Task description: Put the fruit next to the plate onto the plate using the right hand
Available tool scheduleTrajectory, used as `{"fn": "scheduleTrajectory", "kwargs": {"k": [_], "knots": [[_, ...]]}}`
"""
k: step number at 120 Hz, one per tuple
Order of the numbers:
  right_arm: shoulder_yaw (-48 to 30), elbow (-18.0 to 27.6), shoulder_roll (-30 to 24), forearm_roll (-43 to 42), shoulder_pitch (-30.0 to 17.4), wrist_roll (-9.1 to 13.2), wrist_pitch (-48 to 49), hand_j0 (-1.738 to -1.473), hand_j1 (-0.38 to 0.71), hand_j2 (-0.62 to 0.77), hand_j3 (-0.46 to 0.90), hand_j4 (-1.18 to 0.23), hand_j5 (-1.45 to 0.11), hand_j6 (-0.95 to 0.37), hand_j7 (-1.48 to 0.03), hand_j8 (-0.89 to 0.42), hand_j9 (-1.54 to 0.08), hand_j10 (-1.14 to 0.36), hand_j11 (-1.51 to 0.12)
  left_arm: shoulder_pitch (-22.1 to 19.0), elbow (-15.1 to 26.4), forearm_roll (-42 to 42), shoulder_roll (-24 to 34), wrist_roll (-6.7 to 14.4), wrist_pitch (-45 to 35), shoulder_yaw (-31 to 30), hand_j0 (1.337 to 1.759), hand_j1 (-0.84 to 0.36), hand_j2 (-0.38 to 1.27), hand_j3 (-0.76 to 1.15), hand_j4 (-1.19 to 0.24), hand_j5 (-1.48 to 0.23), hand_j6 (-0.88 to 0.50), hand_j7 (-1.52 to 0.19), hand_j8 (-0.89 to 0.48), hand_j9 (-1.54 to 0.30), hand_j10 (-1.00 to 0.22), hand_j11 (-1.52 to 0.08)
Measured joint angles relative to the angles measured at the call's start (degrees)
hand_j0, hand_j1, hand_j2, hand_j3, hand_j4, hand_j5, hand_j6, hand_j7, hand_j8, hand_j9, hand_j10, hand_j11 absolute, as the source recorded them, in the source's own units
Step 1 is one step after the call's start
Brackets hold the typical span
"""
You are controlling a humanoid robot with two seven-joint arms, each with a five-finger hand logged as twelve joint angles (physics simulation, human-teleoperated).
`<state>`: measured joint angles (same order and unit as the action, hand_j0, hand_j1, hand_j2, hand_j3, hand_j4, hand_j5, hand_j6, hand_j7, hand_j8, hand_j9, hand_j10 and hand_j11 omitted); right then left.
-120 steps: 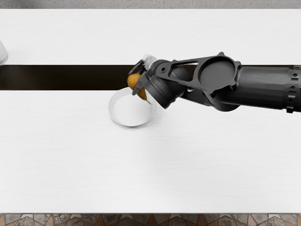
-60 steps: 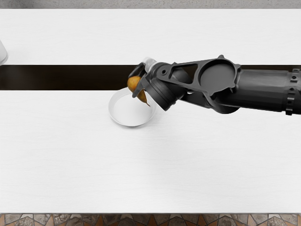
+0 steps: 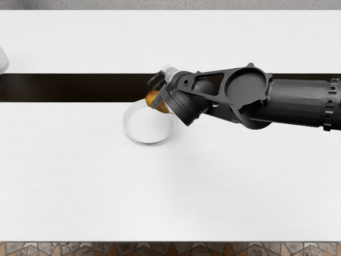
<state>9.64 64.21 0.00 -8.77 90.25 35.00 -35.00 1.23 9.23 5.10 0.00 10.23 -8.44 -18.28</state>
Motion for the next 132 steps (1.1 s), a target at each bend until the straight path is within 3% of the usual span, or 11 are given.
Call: {"fn": "scheduleTrajectory", "kwargs": {"k": [29,48,71,99,132], "knots": [[0.02,-0.02,0.0,-0.01,0.03,0.0,0.0,-1.658,0.09,-0.05,0.0,-0.37,-0.49,-0.36,-0.49,-0.37,-0.49,-0.38,-0.49,0.0,0.0,0.0,0.0,-0.02,0.0,0.0,1.658,0.35,0.0,0.0,0.0,0.0,0.0,0.0,0.0,0.0,0.0,0.0],[-1.79,0.96,0.0,0.11,0.05,0.0,0.0,-1.658,-0.09,-0.03,0.0,-0.22,-0.29,-0.22,-0.29,-0.22,-0.29,-0.22,-0.29,0.0,0.0,0.0,0.0,0.0,0.0,0.0,1.658,0.35,0.0,0.0,0.0,0.0,0.0,0.0,0.0,0.0,0.0,0.0],[-10.07,7.53,-1.69,0.16,-2.13,0.0,0.0,-1.658,-0.21,-0.02,0.0,-0.12,-0.15,-0.12,-0.15,-0.12,-0.15,-0.12,-0.15,0.0,0.0,0.0,0.0,-0.01,0.0,0.0,1.658,0.35,0.0,0.0,0.0,0.0,0.0,0.0,0.0,0.0,0.0,0.0],[-22.12,13.7,-10.02,0.21,-9.45,0.0,8.34,-1.658,-0.26,-0.01,0.0,-0.08,-0.1,-0.08,-0.1,-0.08,-0.1,-0.08,-0.1,0.0,0.0,0.0,0.0,0.0,0.0,0.0,1.658,0.35,0.0,0.0,0.0,0.0,0.0,0.0,0.0,0.0,0.0,0.0],[-38.14,15.22,-18.99,0.28,-23.11,0.0,29.09,-1.658,-0.28,-0.01,0.0,-0.06,-0.08,-0.06,-0.08,-0.06,-0.08,-0.06,-0.08,0.0,0.0,0.0,0.0,0.0,0.0,0.0,1.658,0.35,0.0,0.0,0.0,0.0,0.0,0.0,0.0,0.0,0.0,0.0]]}}
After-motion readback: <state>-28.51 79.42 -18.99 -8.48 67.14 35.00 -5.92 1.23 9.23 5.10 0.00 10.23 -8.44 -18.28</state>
